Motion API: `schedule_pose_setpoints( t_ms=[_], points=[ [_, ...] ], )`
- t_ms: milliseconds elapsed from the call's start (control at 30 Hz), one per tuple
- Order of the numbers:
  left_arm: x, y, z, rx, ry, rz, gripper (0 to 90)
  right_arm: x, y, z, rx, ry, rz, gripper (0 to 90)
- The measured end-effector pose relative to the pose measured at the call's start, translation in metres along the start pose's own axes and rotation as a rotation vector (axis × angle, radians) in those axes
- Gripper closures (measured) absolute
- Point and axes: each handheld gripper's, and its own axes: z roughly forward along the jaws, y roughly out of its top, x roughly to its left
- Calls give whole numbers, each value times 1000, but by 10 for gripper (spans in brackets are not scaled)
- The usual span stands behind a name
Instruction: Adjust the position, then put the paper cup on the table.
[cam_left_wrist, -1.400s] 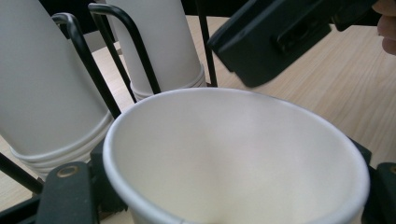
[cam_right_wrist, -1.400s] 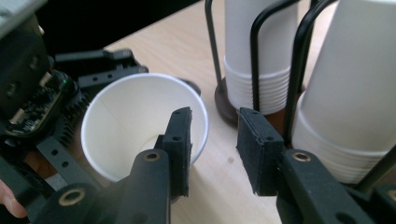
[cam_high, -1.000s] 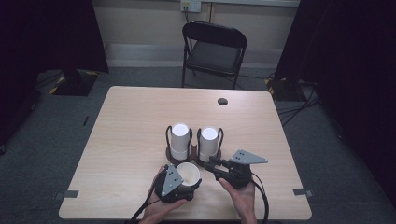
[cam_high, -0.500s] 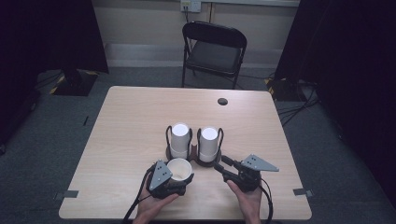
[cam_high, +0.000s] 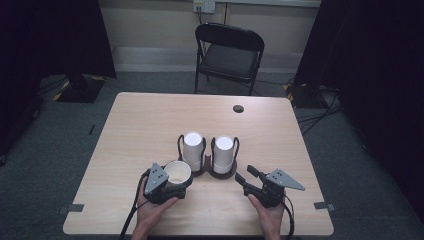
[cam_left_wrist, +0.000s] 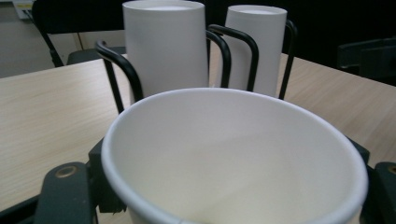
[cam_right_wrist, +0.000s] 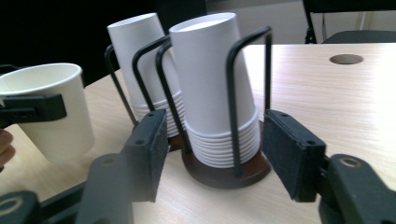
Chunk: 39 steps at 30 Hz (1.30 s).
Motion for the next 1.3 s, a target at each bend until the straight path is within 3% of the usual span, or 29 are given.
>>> schedule_pose_setpoints(
  t_ms=[100, 167, 333, 467, 567, 633, 767, 833, 900, 1133, 1300],
  points=[
    [10, 5, -1, -20, -7, -32, 222, -4, -3, -2, -18, -30, 13, 359],
    [16, 8, -2, -16, 29, -29, 223, -7, -6, -3, -25, -54, 21, 339],
    [30, 11, -4, -31, 63, -50, 223, -15, -12, -4, -40, -92, 26, 285],
    [40, 13, -5, -52, 80, -104, 223, -19, -17, -5, -38, -126, 33, 181],
    [43, 17, -3, -58, 103, -99, 224, -21, -22, -5, -45, -141, 25, 138],
    [47, 19, -1, -58, 112, -89, 224, -22, -24, -3, -34, -174, 33, 136],
    [58, 23, -1, -73, 147, -113, 225, -22, -29, -1, -47, -251, 31, 134],
    [63, 24, 0, -72, 178, -107, 225, -21, -31, 0, -46, -294, 7, 134],
    [68, 25, 1, -76, 160, -110, 224, -20, -33, 2, -43, -316, -23, 134],
    [81, 26, 7, -46, 214, -93, 224, -17, -34, 8, -56, -339, -63, 134],
    [90, 28, 6, -48, 224, -99, 224, -18, -34, 6, -59, -326, -56, 134]
  ],
)
